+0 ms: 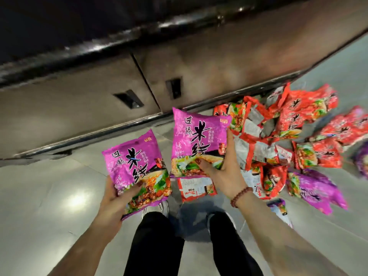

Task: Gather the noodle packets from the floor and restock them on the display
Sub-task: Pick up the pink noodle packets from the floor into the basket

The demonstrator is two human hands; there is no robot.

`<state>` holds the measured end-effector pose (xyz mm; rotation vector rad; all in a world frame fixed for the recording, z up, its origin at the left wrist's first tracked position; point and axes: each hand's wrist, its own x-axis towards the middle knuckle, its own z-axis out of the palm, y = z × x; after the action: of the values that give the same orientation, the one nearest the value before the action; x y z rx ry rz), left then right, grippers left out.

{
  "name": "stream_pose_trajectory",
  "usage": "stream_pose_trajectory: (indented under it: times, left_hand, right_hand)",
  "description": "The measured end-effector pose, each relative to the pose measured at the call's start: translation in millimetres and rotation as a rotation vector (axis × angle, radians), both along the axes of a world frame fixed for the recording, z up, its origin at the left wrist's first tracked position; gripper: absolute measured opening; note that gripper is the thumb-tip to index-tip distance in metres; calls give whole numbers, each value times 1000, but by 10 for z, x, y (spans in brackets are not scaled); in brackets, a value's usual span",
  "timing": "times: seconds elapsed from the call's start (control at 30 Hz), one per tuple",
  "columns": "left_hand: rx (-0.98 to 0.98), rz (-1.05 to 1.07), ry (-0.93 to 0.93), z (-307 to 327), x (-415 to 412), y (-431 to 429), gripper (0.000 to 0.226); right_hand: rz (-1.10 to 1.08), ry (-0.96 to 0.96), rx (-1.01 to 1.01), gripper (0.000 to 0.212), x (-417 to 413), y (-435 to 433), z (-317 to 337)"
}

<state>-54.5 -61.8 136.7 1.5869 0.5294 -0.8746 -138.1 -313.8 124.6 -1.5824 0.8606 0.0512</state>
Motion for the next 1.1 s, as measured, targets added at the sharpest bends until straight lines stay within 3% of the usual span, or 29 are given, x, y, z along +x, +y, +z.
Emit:
stream_pose_trajectory:
  times: [0.17,0.3,0.4,0.5,0.63,0.83,1.1]
  left_hand:
    - [47,-29,-226,1373,-211,32,48]
    - [118,121,-321,2340,-524,265,46]
    - [168,181,-345,2900,-773,550,75]
    - [166,273,-386,3302,-961,911,73]
    - [171,375,-418,3682,-1096,1552,75]
    - [207,605,-428,3955,-1243,2738,98]
    - [153,917,-527,4028,-1368,4019,70]
  right_hand:
    - [165,-147,-30,96,-82,-12,1436]
    - [265,-255,-26,94,-187,201,2461]
    - [372,-302,-34,95,-219,428,3000]
    - [479,-348,-8,94,-151,726,3422]
    - [658,-398,75,89,78,1285,3779]
    - [928,-413,110,90,574,2526,3967]
    - [1154,-400,179,90,943,4278,4119]
